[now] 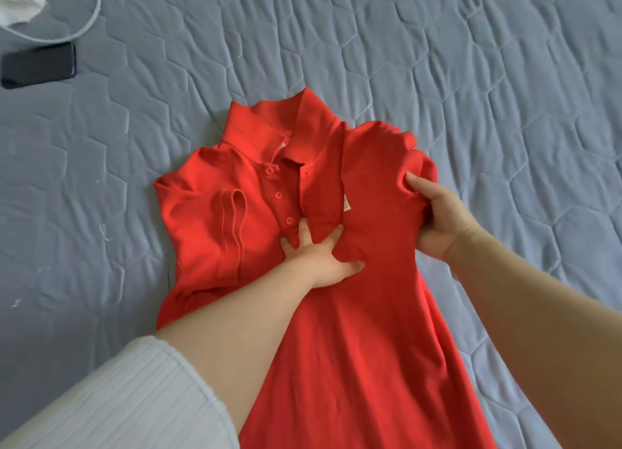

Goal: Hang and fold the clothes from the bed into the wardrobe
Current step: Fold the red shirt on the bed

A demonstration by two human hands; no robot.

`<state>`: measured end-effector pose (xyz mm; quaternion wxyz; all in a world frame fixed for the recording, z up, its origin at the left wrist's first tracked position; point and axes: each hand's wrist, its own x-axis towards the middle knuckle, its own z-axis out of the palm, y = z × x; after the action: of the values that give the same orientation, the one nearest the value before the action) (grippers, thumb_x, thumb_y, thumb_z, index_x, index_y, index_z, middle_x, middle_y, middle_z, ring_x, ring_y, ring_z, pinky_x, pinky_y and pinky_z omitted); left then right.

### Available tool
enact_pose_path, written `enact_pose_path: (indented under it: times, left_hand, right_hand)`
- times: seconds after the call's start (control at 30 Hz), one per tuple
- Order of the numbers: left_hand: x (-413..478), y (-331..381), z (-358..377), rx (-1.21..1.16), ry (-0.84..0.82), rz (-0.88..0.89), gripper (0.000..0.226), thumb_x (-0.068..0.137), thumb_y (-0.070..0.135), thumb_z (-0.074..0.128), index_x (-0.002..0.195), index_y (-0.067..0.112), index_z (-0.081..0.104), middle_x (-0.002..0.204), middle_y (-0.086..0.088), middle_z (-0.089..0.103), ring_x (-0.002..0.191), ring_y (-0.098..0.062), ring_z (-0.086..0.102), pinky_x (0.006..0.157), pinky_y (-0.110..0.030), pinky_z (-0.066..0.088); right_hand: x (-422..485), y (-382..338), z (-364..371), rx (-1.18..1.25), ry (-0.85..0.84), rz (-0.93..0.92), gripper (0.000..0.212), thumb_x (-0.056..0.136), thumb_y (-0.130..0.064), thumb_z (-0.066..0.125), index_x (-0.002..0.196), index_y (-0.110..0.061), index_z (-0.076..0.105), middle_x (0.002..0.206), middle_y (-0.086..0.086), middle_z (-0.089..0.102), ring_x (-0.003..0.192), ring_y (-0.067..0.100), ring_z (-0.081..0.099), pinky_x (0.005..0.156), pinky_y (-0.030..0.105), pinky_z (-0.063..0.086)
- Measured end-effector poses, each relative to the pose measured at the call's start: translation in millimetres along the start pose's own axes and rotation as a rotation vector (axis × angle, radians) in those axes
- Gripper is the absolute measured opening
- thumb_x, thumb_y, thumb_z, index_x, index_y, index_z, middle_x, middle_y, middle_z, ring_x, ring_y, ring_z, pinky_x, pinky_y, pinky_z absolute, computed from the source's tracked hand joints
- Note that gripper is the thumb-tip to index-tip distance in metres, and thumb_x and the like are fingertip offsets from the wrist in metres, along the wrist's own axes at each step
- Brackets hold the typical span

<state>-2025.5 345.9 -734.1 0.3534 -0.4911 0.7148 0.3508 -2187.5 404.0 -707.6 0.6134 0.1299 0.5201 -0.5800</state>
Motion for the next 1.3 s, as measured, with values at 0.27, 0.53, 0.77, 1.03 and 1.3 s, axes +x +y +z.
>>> enact_pose_path:
  times: [0.27, 0.53, 0.77, 1.03, 1.3]
  left_hand:
    - [-1, 1, 0, -0.084, -0.028, -0.021, 0.082, 0.075, 0.073, 0.049, 0.139, 0.057, 0.001, 0.15, 0.004, -0.033, 0.137, -0.044, -0.022, 0.114, -0.048, 0.004]
    - [2, 0, 6, -0.087, 0.018, -0.025, 0.083, 0.074, 0.073, 0.051, 0.138, 0.058, 0.001, 0.15, 0.006, -0.032, 0.137, -0.043, -0.022, 0.115, -0.047, 0.006]
    - [2, -5, 10, -0.097, 0.058, -0.012, 0.08, 0.073, 0.074, 0.051, 0.136, 0.062, 0.003, 0.151, 0.01, -0.028, 0.139, -0.039, -0.019, 0.113, -0.05, 0.013]
    - [1, -8, 11, -0.114, 0.066, 0.008, 0.082, 0.072, 0.073, 0.052, 0.137, 0.061, 0.003, 0.151, 0.01, -0.028, 0.139, -0.039, -0.02, 0.113, -0.049, 0.012]
    - [-4, -4, 7, -0.16, 0.028, 0.003, 0.079, 0.075, 0.071, 0.051, 0.138, 0.06, 0.004, 0.151, 0.01, -0.03, 0.139, -0.038, -0.022, 0.113, -0.051, 0.01]
  right_hand:
    - [-15, -17, -48, 0.124, 0.862, -0.514, 0.018, 0.082, -0.03, 0.062, 0.077, -0.021, 0.047, 0.076, -0.003, 0.05, 0.068, 0.012, 0.047, 0.067, 0.028, 0.043]
    - [-14, 7, -37, -0.15, 0.466, -0.117, 0.023, 0.075, -0.037, 0.074, 0.078, -0.018, 0.06, 0.064, 0.0, 0.067, 0.051, 0.012, 0.065, 0.054, 0.025, 0.053]
    - [-6, 13, -59, -0.034, 0.861, -0.229, 0.012, 0.087, -0.028, 0.057, 0.078, -0.023, 0.05, 0.077, -0.007, 0.051, 0.064, 0.009, 0.047, 0.074, 0.03, 0.043]
    - [-7, 16, -52, -0.509, 0.926, -0.33, 0.024, 0.077, -0.016, 0.062, 0.1, -0.02, 0.055, 0.129, 0.01, 0.046, 0.086, 0.024, 0.052, 0.087, 0.041, 0.051]
    - [-18, 26, -50, 0.028, 0.712, -0.083, 0.035, 0.071, -0.027, 0.078, 0.094, -0.016, 0.055, 0.074, 0.001, 0.057, 0.065, 0.015, 0.057, 0.065, 0.031, 0.051]
